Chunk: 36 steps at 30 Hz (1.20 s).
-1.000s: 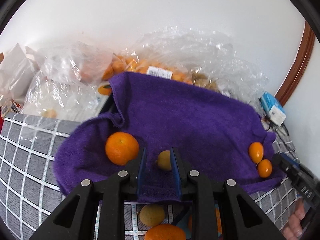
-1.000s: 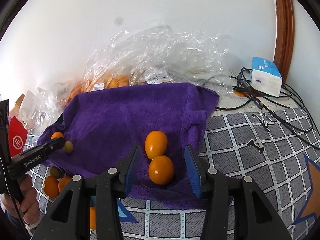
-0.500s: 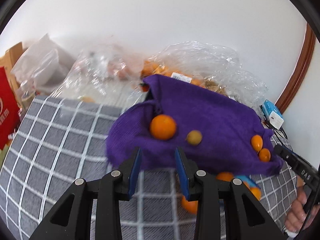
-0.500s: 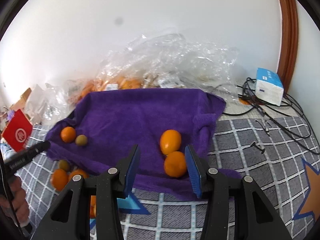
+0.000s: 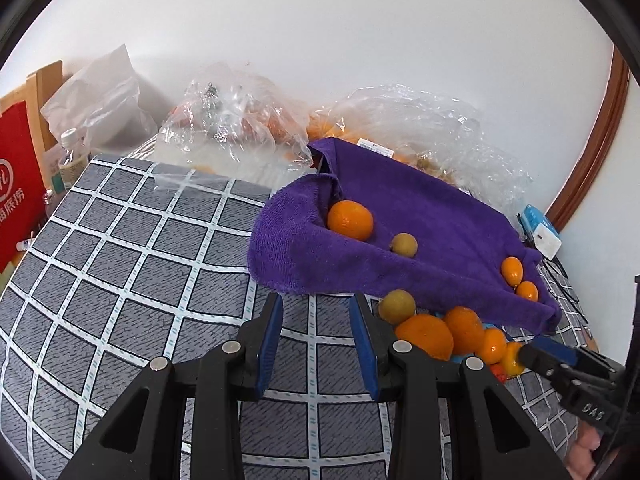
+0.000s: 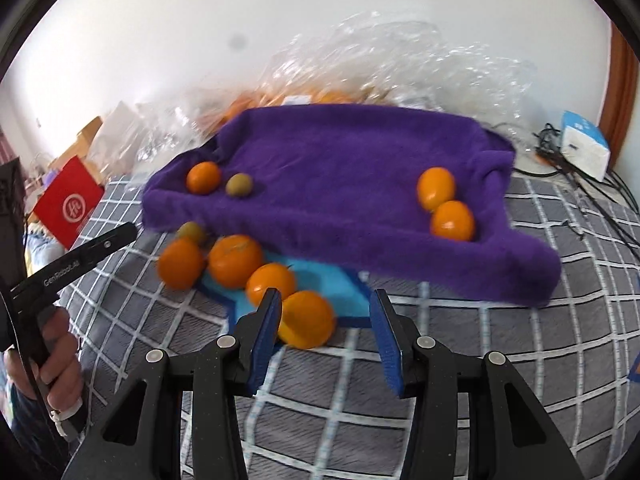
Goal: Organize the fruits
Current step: 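Grasp another orange with the right gripper while the left gripper returns to the fruit row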
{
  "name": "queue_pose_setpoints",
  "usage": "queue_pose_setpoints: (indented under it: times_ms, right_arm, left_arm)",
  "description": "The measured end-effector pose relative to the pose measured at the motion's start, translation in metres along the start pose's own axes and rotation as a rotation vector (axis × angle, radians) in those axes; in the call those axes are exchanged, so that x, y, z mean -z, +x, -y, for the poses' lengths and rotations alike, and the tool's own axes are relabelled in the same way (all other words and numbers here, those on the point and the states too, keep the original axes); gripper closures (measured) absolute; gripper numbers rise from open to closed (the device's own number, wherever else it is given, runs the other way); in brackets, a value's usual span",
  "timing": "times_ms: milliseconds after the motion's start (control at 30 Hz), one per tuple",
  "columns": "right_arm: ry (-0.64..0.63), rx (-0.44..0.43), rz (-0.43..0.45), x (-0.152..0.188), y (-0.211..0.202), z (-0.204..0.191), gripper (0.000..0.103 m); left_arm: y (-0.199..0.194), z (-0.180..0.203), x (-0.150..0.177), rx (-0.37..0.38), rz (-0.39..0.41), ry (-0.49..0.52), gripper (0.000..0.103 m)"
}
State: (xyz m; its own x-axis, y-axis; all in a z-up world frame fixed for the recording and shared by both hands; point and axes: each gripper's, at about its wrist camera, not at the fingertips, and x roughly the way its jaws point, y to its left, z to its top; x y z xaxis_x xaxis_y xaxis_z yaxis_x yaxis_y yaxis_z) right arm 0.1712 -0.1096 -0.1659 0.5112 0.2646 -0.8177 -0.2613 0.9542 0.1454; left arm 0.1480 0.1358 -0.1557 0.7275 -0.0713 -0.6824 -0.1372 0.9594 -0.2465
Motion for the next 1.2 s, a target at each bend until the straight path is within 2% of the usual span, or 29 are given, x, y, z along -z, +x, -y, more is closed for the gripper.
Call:
queue_pose_setpoints:
  times_ms: [100,167,200,300,433,567,700,967,1100,1200]
  right_arm:
    - [0.010,-0.019,-0.043,0.001,0.011,-0.004,0.059]
    - [0.035,-0.026,-0.032,0.002,0.013,-0.002,0.061]
    - [0.049,-0.033,-0.037,0.002,0.013,0.000,0.069]
    - [0.081,-0.033,-0.031,0.002,0.006,0.010,0.069]
    - [0.065,0.056,0.013,0.005,-0.010,0.025,0.068]
    - [0.034,0.107,-0.026,0.013,-0.004,0.034,0.068]
    - [0.028,0.108,-0.043,0.019,0.007,0.035,0.068]
    - [0.022,0.141,0.030,0.010,-0.007,0.045,0.068]
    - [0.045,0.135,0.020,0.015,0.000,0.053,0.068]
    - [0.045,0.130,0.032,0.014,-0.001,0.055,0.068]
  left_arm:
    - [-0.004,-0.002,-0.001,0.007,0.018,-0.010,0.070]
    - [-0.006,-0.005,-0.002,0.016,0.021,-0.025,0.070]
    - [-0.006,-0.006,-0.002,0.021,0.020,-0.031,0.070]
    - [-0.006,-0.008,-0.003,0.033,0.013,-0.048,0.070]
    - [-0.007,-0.008,-0.002,0.046,0.014,-0.052,0.070]
    - [-0.007,-0.003,-0.001,0.049,0.013,-0.030,0.070]
    - [-0.005,0.001,0.001,0.045,0.009,-0.008,0.070]
    - [-0.007,0.010,0.003,0.109,0.003,0.026,0.070]
    - [-0.007,0.020,0.007,0.170,-0.008,0.062,0.057]
    - [-0.005,0.029,0.009,0.206,-0.040,0.080,0.056]
